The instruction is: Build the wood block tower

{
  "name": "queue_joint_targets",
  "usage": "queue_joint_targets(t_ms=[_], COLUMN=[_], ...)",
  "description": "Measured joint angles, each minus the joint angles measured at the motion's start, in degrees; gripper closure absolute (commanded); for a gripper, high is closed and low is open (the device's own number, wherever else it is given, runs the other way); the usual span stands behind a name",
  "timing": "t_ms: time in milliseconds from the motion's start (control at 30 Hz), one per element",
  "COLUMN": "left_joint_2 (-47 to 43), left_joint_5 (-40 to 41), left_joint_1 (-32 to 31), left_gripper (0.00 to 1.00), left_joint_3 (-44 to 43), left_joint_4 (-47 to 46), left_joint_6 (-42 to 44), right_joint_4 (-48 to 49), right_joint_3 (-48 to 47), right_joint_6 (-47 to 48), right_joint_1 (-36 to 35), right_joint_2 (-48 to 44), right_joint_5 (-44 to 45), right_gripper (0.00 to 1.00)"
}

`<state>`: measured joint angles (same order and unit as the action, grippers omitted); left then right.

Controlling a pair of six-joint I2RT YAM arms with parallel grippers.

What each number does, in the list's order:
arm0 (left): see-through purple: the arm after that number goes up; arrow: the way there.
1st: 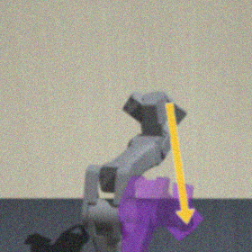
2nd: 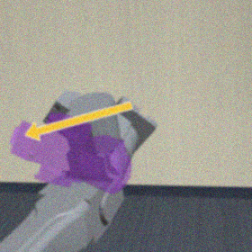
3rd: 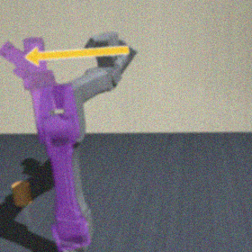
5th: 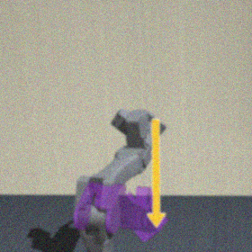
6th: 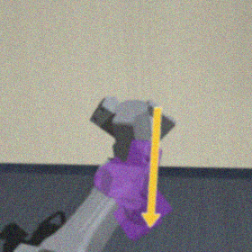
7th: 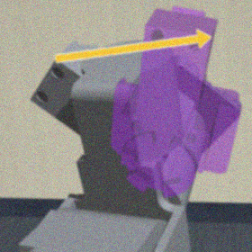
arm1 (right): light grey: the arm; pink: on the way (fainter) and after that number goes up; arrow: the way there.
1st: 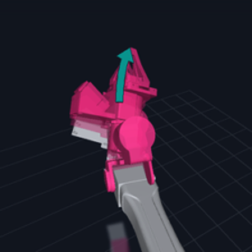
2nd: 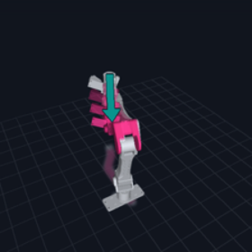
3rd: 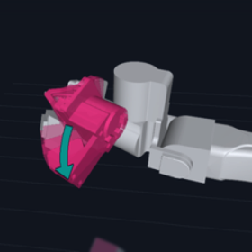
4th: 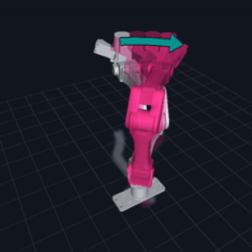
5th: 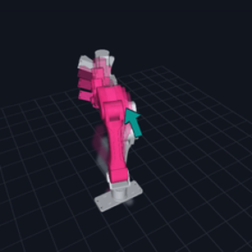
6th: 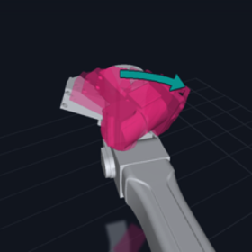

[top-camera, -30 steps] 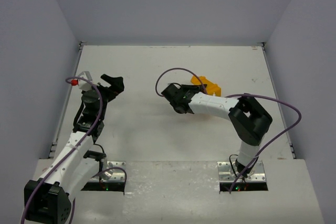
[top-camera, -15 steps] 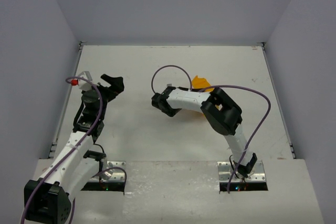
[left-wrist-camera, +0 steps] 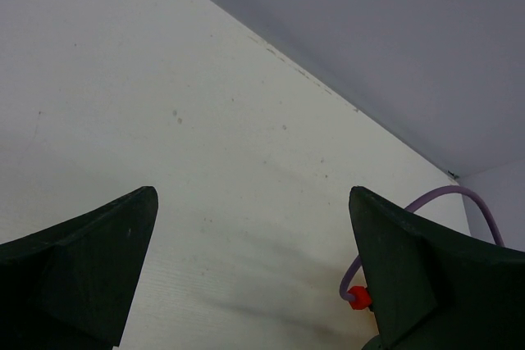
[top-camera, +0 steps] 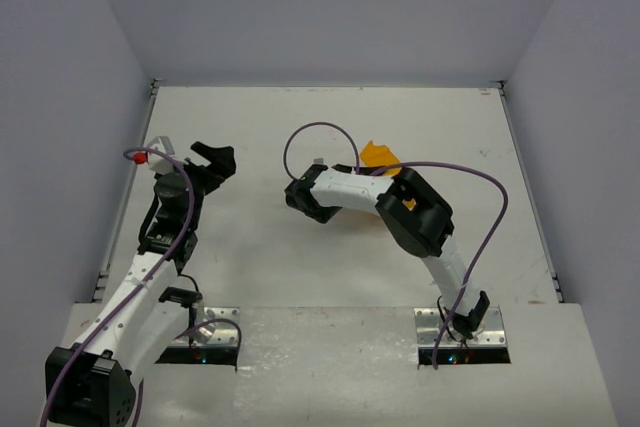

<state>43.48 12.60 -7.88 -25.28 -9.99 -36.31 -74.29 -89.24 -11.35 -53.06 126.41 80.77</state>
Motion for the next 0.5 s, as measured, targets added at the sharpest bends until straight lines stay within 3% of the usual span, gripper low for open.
queue_joint_targets(t_ms=[267,400,500], left_joint_2=[0.78,1.74,1.96], left_joint_5=[-0.15,-0.14,-0.13], left_joint_1=[0.0,0.0,0.0], left_gripper=[0.0,0.0,0.0], left_joint_3=[-0.3,-0.68,-0.66], left_joint_4=[0.2,0.56,0.64], left_joint_6=[0.02,0.04,0.04], right_joint_4=[0.18,11.63,17.56], right_joint_3=[7.76,20.13,23.58], right_joint_6=[6.88,26.78,37.2], right_joint_1=[-0.57,-0.69,-0.64], right_joint_2=[-0.64,-5.03,-5.79], right_joint_5=[-0.38,-0.7,-0.9], right_gripper=[1.0,1.0,1.0])
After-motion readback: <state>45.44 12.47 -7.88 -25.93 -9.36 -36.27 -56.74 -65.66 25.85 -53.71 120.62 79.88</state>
